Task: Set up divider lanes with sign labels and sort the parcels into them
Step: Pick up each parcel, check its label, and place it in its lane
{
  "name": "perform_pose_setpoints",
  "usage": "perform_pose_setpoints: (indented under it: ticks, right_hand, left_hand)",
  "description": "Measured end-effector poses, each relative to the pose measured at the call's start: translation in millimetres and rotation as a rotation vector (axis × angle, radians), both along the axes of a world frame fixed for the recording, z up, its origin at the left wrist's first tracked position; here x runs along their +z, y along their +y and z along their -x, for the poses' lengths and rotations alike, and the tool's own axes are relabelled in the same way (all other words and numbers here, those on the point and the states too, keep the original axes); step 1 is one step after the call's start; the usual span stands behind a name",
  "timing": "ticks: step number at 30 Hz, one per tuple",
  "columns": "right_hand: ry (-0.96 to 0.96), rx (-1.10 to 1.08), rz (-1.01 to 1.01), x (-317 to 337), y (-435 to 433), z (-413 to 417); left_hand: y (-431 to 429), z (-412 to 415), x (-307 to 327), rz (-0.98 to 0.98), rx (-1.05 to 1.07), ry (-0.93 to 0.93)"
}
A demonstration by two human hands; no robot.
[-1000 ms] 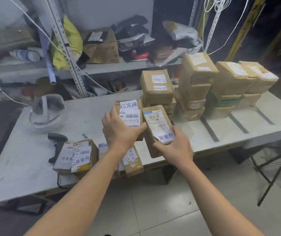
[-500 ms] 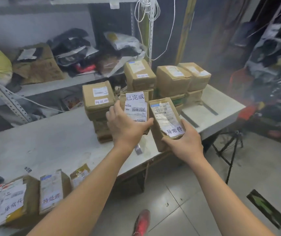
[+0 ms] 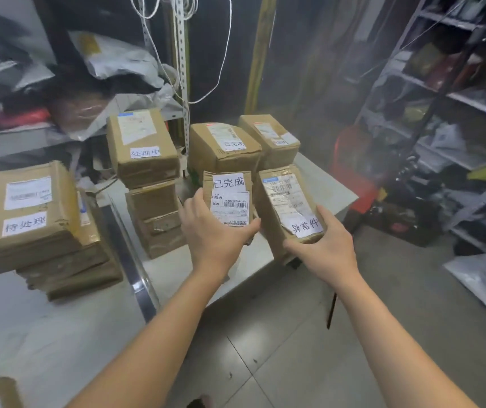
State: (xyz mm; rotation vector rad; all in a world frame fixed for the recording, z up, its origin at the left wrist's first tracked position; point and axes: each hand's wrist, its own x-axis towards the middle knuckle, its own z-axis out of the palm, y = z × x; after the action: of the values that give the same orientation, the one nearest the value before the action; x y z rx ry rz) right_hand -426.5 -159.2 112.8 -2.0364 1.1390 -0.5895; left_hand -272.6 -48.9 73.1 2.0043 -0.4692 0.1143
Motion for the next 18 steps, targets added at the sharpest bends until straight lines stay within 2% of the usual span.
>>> perform_pose_setpoints:
  ticks: [11,18]
  right_hand:
    - [-0.012,0.172,-0.064,-29,-171,7]
    - [0.029,0.308,-0.136,-52,-256,1]
  left_hand:
    - [-125,32,-48,-0.189,0.216,0.087]
    - [-170,46,-73,-0.317,0.317,0.128]
